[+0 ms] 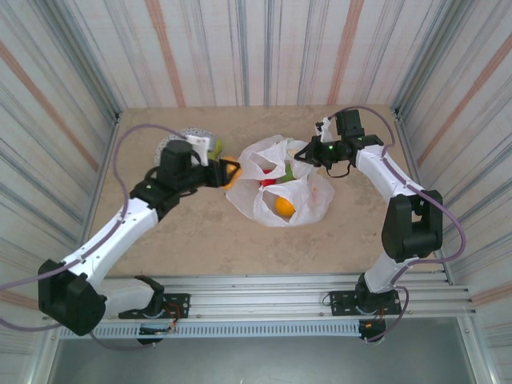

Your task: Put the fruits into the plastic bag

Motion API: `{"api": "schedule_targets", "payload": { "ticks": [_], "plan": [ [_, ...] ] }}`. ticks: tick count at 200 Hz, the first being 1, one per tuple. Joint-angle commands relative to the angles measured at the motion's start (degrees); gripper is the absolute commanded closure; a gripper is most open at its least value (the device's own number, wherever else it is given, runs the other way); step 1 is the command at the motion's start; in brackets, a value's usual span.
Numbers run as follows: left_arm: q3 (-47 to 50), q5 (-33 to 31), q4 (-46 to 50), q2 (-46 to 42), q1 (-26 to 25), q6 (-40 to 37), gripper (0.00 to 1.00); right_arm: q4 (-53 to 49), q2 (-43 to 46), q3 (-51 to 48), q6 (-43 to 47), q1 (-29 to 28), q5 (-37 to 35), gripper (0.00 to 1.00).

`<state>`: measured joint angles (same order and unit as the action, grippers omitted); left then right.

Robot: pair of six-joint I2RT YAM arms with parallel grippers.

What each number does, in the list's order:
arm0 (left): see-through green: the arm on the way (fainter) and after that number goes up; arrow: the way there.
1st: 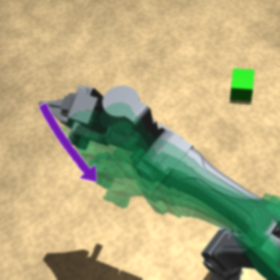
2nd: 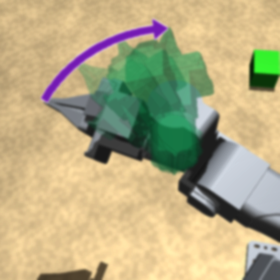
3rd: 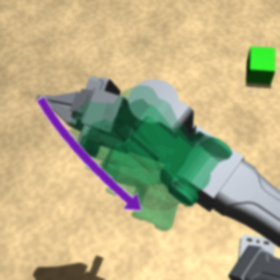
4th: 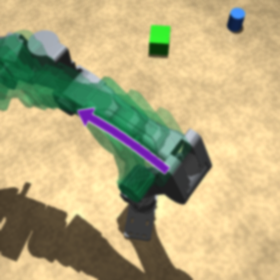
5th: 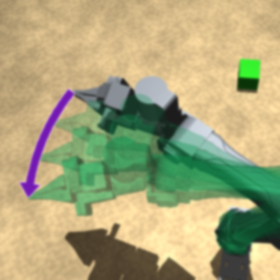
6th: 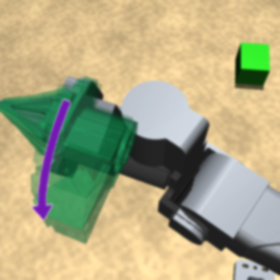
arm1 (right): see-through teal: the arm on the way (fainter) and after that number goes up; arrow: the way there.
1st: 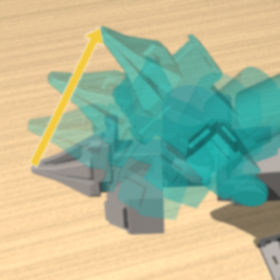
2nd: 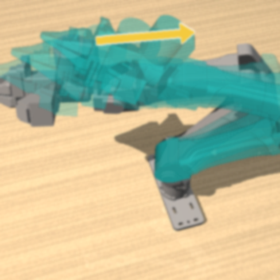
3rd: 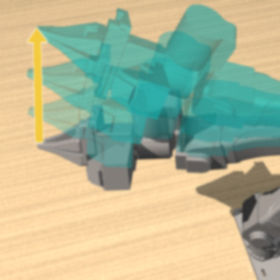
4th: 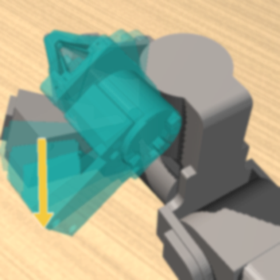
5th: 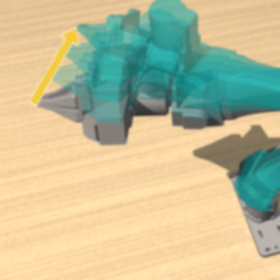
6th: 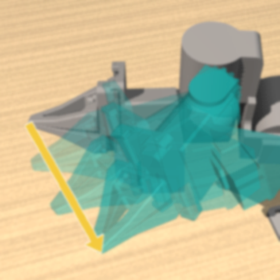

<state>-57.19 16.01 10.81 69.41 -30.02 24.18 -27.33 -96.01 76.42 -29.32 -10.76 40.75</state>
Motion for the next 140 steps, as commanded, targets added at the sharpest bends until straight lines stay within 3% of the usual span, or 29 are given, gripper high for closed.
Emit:
{"api": "schedule_targets", "payload": {
  "ticks": [1,35,77,106,140],
  "plan": [
    [-0.9,0.4,-3.2,5.0,-4.9,-5.9,0.41,0.4,0.5,1.1,0.4,-0.4,0.2,1.0],
    [-4.6,0.3,-3.9,14.6,-10.6,-12.9,0.42,0.4,1.0,0.5,0.4,-0.6,-0.3,1.0],
    [-5.5,2.7,-7.7,23.7,-11.3,-13.5,0.42,1.0,0.8,0.5,0.0,-1.2,0.2,1.0],
    [-8.0,-1.4,-9.2,28.0,-11.9,-12.7,0.42,1.1,0.4,0.7,-0.1,-1.8,0.2,1.0],
    [-10.7,-10.9,-11.2,32.1,-12.2,-8.5,0.42,1.1,-0.1,0.7,-0.1,-2.3,0.2,1.0]
  ]
}}
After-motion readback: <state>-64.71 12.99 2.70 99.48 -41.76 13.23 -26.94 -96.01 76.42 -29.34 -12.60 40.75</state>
